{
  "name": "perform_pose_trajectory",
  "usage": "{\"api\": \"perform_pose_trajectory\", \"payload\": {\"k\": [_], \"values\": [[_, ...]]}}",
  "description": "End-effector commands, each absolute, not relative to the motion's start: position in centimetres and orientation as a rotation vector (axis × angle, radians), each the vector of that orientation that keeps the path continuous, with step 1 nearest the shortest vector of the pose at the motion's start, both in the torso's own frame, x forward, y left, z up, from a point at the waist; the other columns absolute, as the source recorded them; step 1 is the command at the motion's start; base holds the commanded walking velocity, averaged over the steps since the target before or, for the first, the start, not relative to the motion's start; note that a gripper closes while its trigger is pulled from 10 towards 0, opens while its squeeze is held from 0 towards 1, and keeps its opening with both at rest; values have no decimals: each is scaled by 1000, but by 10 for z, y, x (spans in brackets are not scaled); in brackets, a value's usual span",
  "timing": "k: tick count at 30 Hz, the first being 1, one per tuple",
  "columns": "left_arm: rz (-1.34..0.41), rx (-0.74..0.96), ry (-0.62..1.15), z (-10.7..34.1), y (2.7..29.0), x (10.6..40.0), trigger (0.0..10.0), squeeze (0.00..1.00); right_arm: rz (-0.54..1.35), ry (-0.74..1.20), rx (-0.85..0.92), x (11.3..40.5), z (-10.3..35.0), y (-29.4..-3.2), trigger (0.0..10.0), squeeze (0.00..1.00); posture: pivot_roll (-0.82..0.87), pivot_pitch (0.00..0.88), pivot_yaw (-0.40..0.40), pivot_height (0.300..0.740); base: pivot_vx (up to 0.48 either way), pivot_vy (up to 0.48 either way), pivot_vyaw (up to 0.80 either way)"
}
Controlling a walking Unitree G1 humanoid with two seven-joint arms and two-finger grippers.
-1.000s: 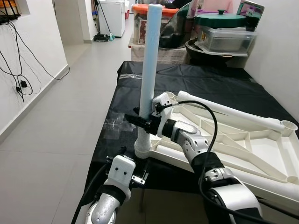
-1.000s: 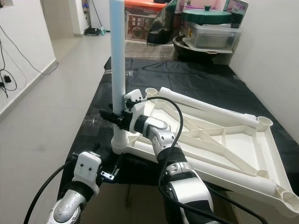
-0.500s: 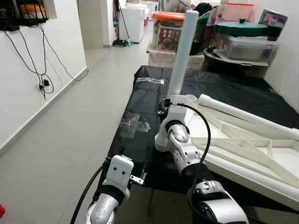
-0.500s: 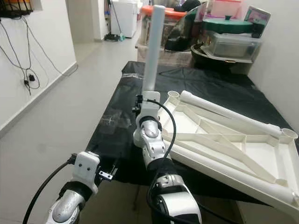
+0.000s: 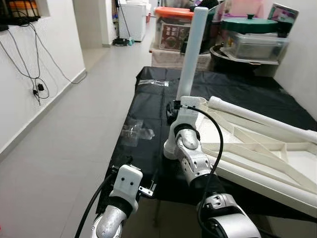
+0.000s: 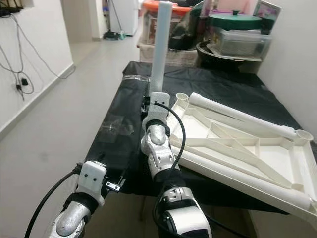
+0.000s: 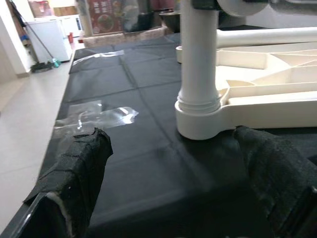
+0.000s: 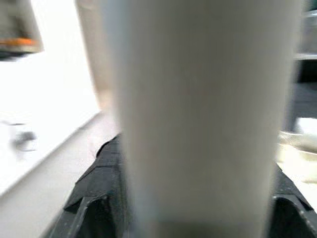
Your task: Building children table
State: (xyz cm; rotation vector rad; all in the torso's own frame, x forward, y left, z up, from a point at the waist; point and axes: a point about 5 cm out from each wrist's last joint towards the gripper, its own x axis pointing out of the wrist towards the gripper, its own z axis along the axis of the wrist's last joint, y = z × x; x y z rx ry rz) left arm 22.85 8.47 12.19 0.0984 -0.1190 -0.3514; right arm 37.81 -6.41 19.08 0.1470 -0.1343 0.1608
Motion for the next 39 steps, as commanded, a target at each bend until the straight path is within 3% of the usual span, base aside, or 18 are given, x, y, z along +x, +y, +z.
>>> {"api": "perform_pose_trajectory", "payload": {"k": [1, 4, 7, 13, 21, 22, 26, 31, 33, 34, 35, 36, 37, 39], "values": [[-355, 94, -106, 121, 84, 228, 10000, 0, 408, -82, 202, 374, 174, -61, 10000, 0, 47, 0, -85, 740, 0, 0, 0], [-356, 93, -106, 121, 84, 228, 10000, 0, 518, -70, 188, 374, 173, -63, 10000, 0, 43, 0, -84, 740, 0, 0, 0], [-359, 93, -105, 120, 83, 228, 10000, 0, 844, 13, 100, 374, 172, -68, 10000, 0, 43, 0, -86, 740, 0, 0, 0], [-357, 98, -105, 119, 83, 227, 10000, 0, 1113, 108, 38, 373, 176, -62, 10000, 0, 66, 0, -100, 740, 0, 0, 0], [-357, 101, -104, 118, 83, 225, 10000, 0, 1226, 138, 7, 367, 172, -52, 10000, 0, 69, 0, -100, 740, 0, 0, 0], [-358, 101, -103, 118, 83, 224, 10000, 0, 1216, 122, 33, 368, 173, -50, 0, 0, 69, 0, -101, 740, 0, 0, 0], [-358, 101, -102, 118, 83, 224, 10000, 0, 1211, 105, 71, 369, 176, -50, 0, 0, 69, 0, -101, 740, 0, 0, 0], [-358, 99, -100, 118, 83, 224, 10000, 0, 980, 58, 94, 377, 171, -60, 0, 0, 64, 0, -94, 740, 0, 0, 0], [-360, 99, -99, 117, 83, 225, 10000, 0, 694, 49, 80, 384, 164, -73, 0, 0, 61, 0, -92, 740, 0, 0, 0], [-361, 99, -98, 117, 83, 225, 10000, 0, 405, 59, 77, 389, 159, -89, 0, 0, 52, 0, -88, 740, 0, 0, 0], [-361, 99, -98, 117, 83, 225, 10000, 0, 405, 59, 77, 389, 159, -89, 0, 0, 52, 0, -88, 740, 0, 0, 0], [-362, 98, -97, 117, 83, 225, 10000, 0, 213, 68, 76, 390, 155, -102, 0, 0, 51, 0, -86, 740, 0, 0, 0], [-362, 98, -97, 117, 83, 225, 10000, 0, 213, 68, 76, 390, 155, -102, 0, 0, 51, 0, -86, 740, 0, 0, 0], [-363, 98, -98, 117, 83, 225, 10000, 0, -91, 53, 44, 383, 150, -124, 0, 0, 50, 0, -88, 740, 0, 0, 0]]}}
